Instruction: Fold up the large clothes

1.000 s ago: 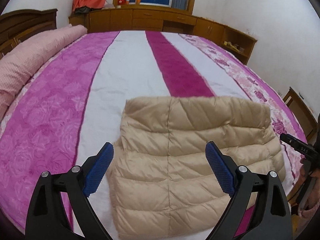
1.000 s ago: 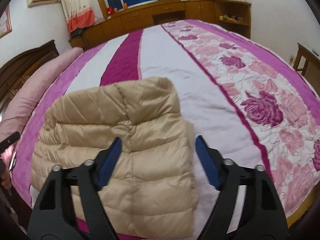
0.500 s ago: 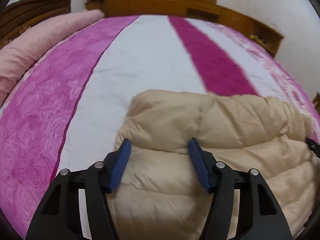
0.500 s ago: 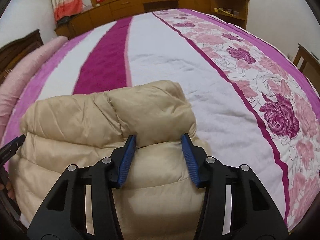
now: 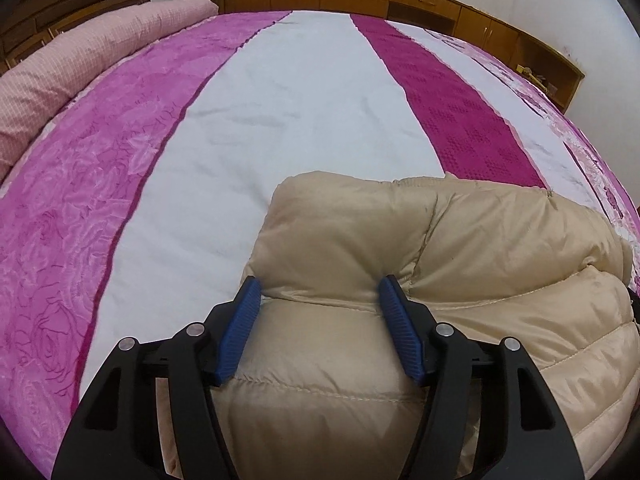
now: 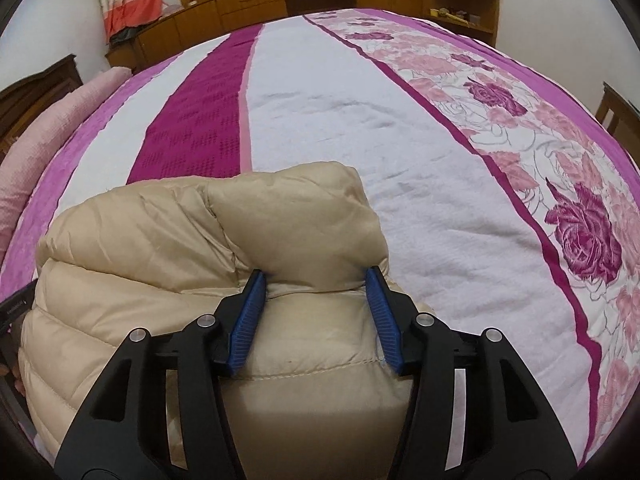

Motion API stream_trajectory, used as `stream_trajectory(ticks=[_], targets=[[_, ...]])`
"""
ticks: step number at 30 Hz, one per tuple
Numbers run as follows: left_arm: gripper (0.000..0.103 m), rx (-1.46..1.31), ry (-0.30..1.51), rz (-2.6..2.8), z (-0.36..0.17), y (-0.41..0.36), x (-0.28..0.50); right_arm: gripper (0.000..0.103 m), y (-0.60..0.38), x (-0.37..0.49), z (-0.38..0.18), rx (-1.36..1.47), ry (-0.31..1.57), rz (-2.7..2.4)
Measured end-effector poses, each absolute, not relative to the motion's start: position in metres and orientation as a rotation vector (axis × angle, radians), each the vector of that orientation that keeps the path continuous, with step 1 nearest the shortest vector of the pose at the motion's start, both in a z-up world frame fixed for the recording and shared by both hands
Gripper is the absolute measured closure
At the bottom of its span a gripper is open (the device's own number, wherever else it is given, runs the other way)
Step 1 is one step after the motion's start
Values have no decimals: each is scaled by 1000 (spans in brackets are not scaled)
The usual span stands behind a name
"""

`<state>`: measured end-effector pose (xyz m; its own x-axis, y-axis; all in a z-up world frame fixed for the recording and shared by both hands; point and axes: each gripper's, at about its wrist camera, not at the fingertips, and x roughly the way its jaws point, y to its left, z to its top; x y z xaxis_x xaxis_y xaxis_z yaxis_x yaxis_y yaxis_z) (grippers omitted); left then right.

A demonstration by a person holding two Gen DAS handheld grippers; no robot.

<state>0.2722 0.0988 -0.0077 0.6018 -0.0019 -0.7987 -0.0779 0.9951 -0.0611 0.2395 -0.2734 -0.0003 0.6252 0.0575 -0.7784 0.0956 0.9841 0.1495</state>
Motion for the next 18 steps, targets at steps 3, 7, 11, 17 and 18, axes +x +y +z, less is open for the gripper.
stream_trajectory(ticks=[3, 7, 11, 17, 18], targets=[[41, -80, 925, 35, 4, 98, 263, 46, -278, 232, 8, 209, 890, 17], [37, -71, 898, -14, 24, 93, 242, 36, -291, 208, 29, 275, 852, 59], [36, -42, 877, -72, 39, 79, 219, 31, -306, 178, 46, 302, 830, 48], [30, -41, 868, -155, 51, 55, 182, 28, -326, 142, 39, 388, 863, 55], [30, -38, 868, -168, 52, 52, 178, 28, -330, 136, 35, 412, 870, 60]])
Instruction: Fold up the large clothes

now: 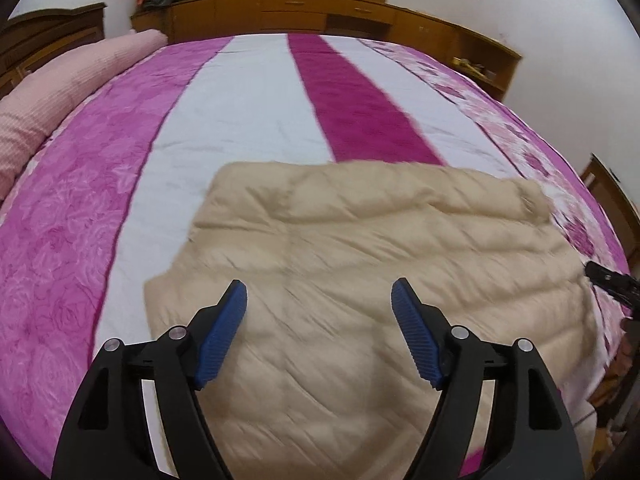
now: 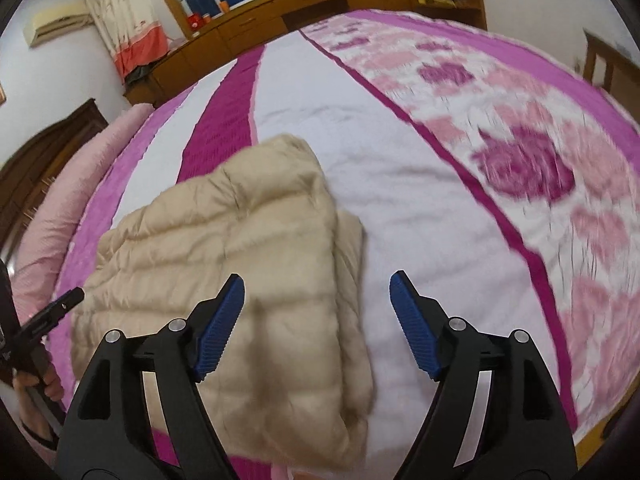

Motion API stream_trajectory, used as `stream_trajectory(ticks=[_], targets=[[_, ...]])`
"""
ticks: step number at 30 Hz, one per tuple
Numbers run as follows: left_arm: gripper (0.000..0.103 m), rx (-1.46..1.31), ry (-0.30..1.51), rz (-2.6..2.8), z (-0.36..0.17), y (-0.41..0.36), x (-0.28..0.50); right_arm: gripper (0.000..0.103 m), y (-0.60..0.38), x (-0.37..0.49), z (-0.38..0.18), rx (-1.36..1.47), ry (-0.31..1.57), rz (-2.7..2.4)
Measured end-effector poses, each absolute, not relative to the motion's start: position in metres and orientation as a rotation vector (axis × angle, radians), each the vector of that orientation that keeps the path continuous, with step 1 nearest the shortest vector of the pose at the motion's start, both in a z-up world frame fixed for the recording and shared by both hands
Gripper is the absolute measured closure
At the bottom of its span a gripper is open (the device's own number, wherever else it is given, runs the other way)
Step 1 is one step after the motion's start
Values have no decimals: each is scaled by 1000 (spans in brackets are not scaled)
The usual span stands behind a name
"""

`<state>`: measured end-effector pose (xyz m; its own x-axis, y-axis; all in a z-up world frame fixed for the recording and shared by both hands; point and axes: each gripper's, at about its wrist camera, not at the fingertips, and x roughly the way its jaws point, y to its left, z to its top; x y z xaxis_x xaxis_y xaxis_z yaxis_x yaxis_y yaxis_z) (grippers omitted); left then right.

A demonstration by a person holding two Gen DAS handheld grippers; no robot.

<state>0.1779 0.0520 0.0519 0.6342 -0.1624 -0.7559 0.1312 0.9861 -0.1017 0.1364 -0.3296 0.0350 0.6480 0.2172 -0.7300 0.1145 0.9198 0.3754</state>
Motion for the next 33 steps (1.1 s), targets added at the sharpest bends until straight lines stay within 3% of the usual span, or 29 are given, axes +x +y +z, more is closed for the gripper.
stream_trajectory(ticks=[11, 16, 19, 23, 25, 27, 29, 33], targets=[[30, -15, 878, -313, 45, 10, 135, 24, -333, 102, 9, 481, 919, 107], [58, -4, 903, -377, 33, -5, 131, 24, -331, 107, -5, 526, 946, 155], [65, 6, 909, -403, 25, -12, 130, 24, -327, 113, -18, 588, 979, 222], [66, 12, 938, -411, 11, -15, 136, 22, -326, 117, -30, 697, 985, 289], [66, 13, 946, -415, 5, -15, 138, 27, -326, 119, -31, 726, 985, 318], [66, 15, 950, -411, 0, -15, 141, 49, -327, 118, -30, 772, 967, 356], [67, 5, 956, -407, -3, -15, 142, 64, -331, 116, -26, 811, 937, 386], [73, -2, 971, -402, -5, -16, 143, 76, -336, 106, -11, 872, 883, 441]])
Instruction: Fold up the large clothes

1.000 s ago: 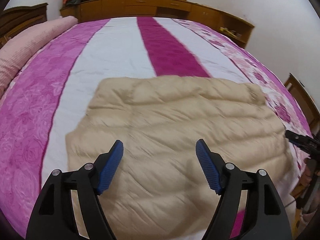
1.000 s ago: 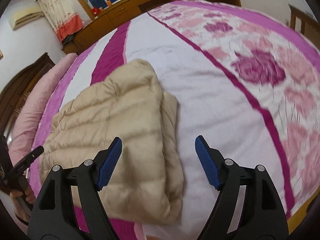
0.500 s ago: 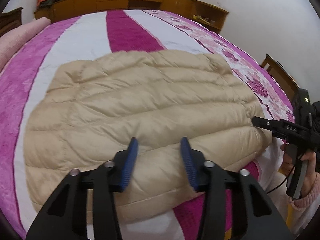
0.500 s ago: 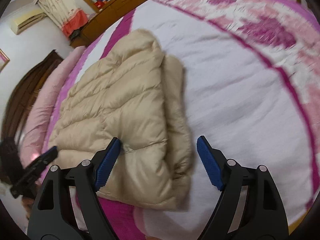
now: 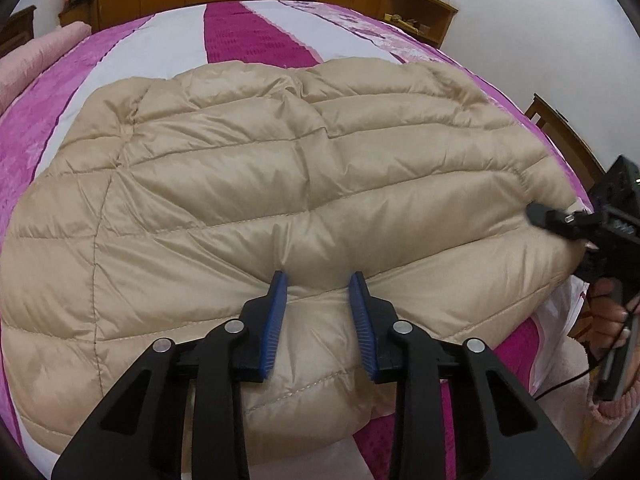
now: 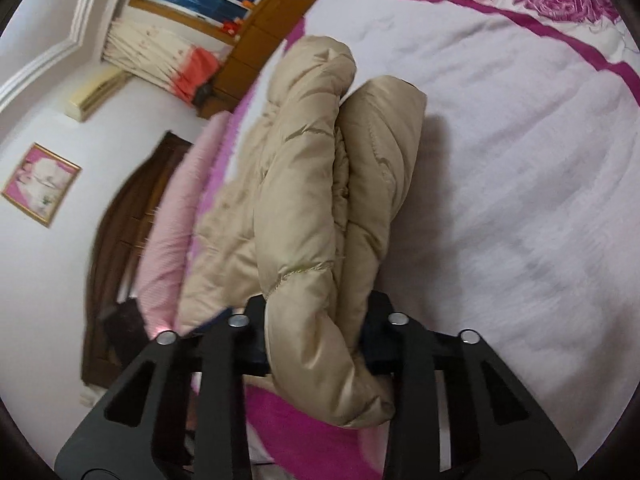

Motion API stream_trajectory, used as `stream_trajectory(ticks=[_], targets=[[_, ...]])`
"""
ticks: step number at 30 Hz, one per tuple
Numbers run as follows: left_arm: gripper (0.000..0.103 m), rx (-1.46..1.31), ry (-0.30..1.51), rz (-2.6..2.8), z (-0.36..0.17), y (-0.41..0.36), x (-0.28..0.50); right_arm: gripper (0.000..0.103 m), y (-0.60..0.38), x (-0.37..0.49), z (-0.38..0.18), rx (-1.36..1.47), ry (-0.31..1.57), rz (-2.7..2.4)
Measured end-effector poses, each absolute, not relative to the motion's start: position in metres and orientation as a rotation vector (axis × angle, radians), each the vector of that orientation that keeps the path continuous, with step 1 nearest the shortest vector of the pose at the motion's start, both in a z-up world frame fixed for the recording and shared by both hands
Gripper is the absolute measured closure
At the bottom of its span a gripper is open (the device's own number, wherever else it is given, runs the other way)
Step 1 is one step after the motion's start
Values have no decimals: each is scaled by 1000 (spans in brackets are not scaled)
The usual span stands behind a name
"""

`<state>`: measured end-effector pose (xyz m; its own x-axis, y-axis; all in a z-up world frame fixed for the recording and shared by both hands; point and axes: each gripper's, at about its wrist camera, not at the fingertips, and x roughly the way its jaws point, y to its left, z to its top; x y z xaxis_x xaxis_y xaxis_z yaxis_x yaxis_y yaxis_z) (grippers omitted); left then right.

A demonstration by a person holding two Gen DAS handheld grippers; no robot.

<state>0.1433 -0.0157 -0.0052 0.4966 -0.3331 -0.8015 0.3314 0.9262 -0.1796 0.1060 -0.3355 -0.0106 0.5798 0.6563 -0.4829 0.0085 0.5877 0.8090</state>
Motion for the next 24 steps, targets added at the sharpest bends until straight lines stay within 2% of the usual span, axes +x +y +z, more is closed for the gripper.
stream_trajectory(ticks=[6, 14, 24], targets=[[89, -54, 999, -476, 1, -35, 135, 79, -346, 80, 41, 855, 797, 500], [96, 13, 1027, -630, 1, -100, 102, 79, -372, 37, 89, 785, 784, 464], [96, -7, 1054, -604, -8, -93, 101, 79, -293, 51, 108, 656, 808, 563]])
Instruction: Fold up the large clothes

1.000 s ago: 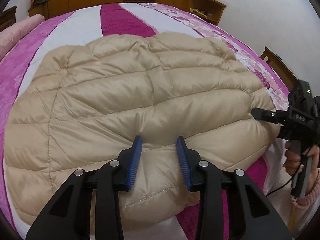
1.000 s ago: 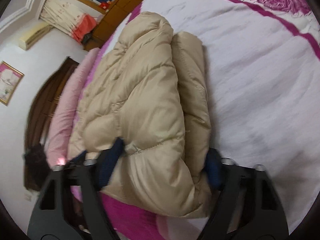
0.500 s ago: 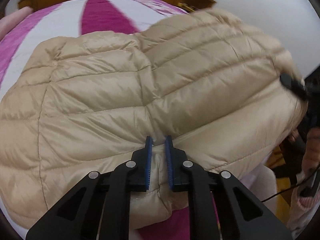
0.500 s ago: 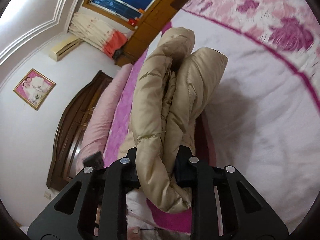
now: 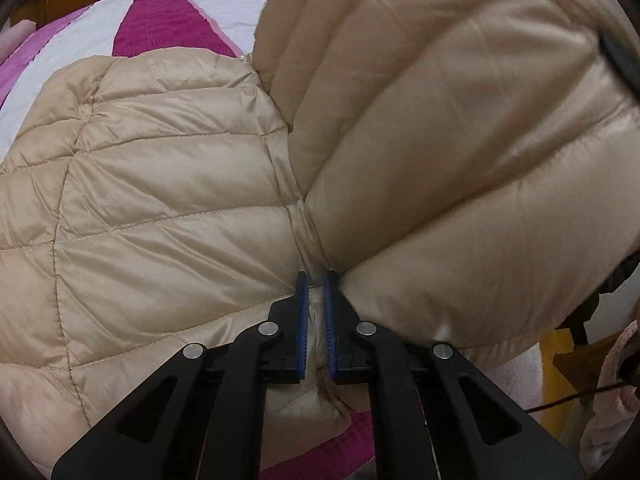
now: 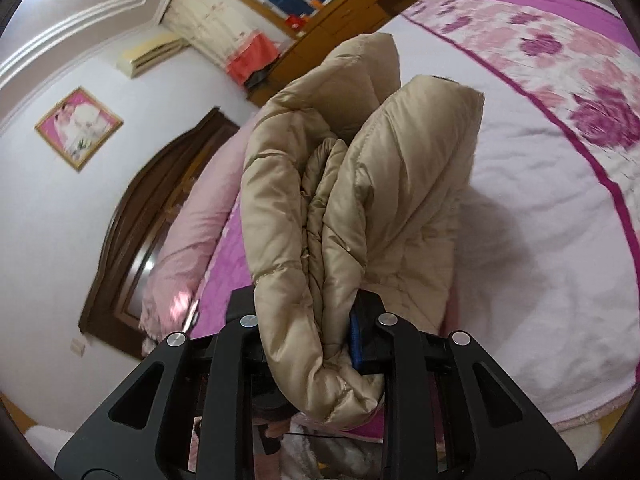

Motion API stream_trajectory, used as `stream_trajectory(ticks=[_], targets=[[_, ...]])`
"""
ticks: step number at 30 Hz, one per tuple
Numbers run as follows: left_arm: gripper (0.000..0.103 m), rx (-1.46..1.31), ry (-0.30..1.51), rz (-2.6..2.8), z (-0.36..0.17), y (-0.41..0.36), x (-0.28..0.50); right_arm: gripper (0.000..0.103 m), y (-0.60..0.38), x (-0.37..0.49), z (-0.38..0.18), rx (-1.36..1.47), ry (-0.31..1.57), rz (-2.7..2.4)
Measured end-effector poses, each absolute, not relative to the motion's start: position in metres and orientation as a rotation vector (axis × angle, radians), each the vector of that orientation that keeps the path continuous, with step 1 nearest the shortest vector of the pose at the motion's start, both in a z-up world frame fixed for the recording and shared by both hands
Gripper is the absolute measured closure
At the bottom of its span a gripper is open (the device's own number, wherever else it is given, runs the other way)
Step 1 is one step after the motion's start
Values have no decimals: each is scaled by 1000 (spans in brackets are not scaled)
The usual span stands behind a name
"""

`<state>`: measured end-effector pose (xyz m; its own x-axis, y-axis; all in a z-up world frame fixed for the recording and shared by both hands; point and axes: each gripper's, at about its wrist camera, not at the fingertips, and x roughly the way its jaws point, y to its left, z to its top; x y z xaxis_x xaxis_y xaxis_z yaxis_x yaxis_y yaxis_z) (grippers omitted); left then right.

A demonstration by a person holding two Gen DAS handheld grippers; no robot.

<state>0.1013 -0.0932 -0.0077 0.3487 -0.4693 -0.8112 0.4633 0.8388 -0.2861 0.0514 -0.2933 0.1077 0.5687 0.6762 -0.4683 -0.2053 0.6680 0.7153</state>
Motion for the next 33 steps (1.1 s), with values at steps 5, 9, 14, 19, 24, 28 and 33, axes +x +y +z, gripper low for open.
stream_trajectory(ticks=[5, 9, 14, 19, 24, 28, 33], targets=[[97, -58, 1016, -569, 16, -61, 100, 79, -270, 56, 115, 599, 810, 571], [97, -59, 949, -454, 37, -11, 92, 79, -251, 60, 120, 541, 828, 563], [97, -21, 912, -313, 48, 51, 99, 79, -220, 70, 126, 457, 869, 576], [97, -54, 941, -250, 42, 85, 117, 79, -183, 79, 125, 394, 918, 591], [97, -75, 966, -230, 34, 103, 115, 77, -134, 88, 111, 315, 989, 614], [94, -89, 975, -244, 27, 113, 112, 75, -94, 92, 94, 233, 1037, 598], [93, -93, 970, -240, 23, 125, 108, 72, -56, 100, 67, 161, 1107, 589]])
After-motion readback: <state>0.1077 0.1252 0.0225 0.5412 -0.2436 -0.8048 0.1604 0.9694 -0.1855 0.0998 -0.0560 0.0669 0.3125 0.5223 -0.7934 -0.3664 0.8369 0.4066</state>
